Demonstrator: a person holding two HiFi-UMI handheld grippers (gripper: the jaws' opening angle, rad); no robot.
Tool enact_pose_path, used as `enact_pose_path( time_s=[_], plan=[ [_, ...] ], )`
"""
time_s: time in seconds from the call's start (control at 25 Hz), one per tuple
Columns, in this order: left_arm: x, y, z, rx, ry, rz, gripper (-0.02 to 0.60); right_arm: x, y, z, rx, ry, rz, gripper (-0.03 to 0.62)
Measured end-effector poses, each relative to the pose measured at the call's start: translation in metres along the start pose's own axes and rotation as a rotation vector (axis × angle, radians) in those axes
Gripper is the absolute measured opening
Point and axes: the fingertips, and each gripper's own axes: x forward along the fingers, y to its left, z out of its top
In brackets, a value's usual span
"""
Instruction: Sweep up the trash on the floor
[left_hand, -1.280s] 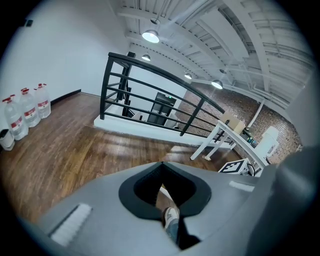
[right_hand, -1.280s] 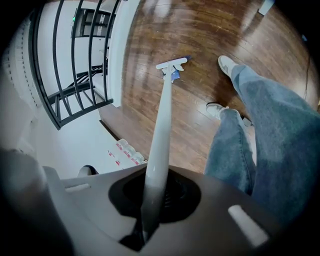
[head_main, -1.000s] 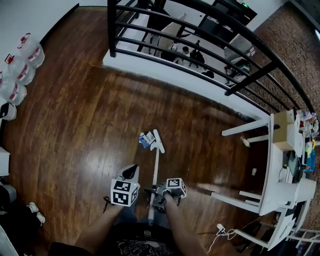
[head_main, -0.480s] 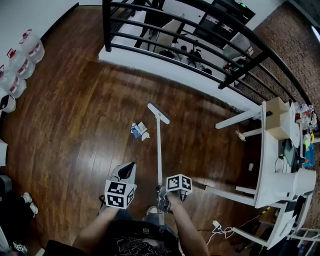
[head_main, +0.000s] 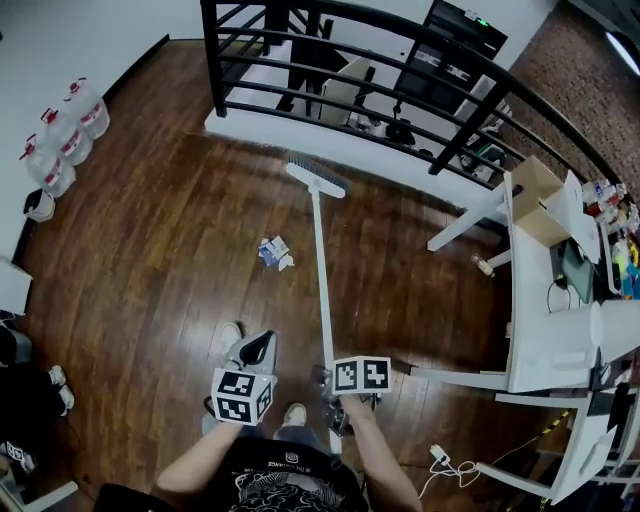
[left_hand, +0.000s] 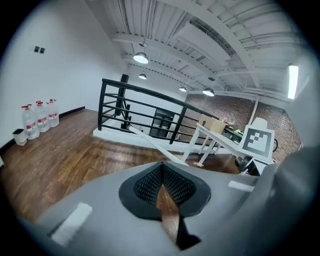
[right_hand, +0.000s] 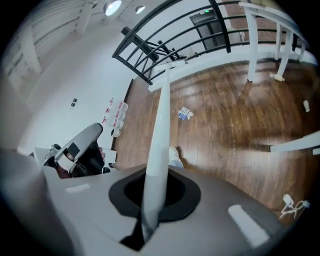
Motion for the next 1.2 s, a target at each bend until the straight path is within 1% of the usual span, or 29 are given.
enact_pose_path(
  time_s=[0.12, 0.24, 0.44, 0.6, 0.72, 0.88, 1.2],
  plan=[
    [-0.027, -0.038, -0.013, -0.002, -0.021, 0.016, 0.005, -0.033, -0.007, -0.026, -0.075, -0.030, -0.023, 0.000],
    [-0.048, -0.066, -0.022, 0.003, -0.032, 0.024, 0.005, -0.058, -0.008, -0.050, -0.132, -0.056, -0.028, 0.000],
    [-0.083, -0.085, -0.028, 0.012, -0.067, 0.045, 0.005, -0.079, 0.003, -0.084, -0.212, -0.096, -0.023, 0.000],
    [-0.107, -0.097, -0.034, 0.021, -0.076, 0.046, 0.005, -0.086, 0.018, -0.097, -0.268, -0.134, -0.041, 0.000],
    [-0.121, -0.097, -0.042, 0.028, -0.065, 0.049, 0.005, -0.088, 0.030, -0.102, -0.310, -0.162, -0.067, 0.000],
    [-0.136, -0.085, -0.048, 0.015, -0.062, 0.052, 0.005, -0.084, 0.049, -0.107, -0.352, -0.199, -0.098, 0.000],
    [-0.163, -0.061, -0.046, 0.025, -0.074, 0.025, 0.005, -0.078, 0.094, -0.118, -0.368, -0.263, -0.123, 0.000]
  ],
)
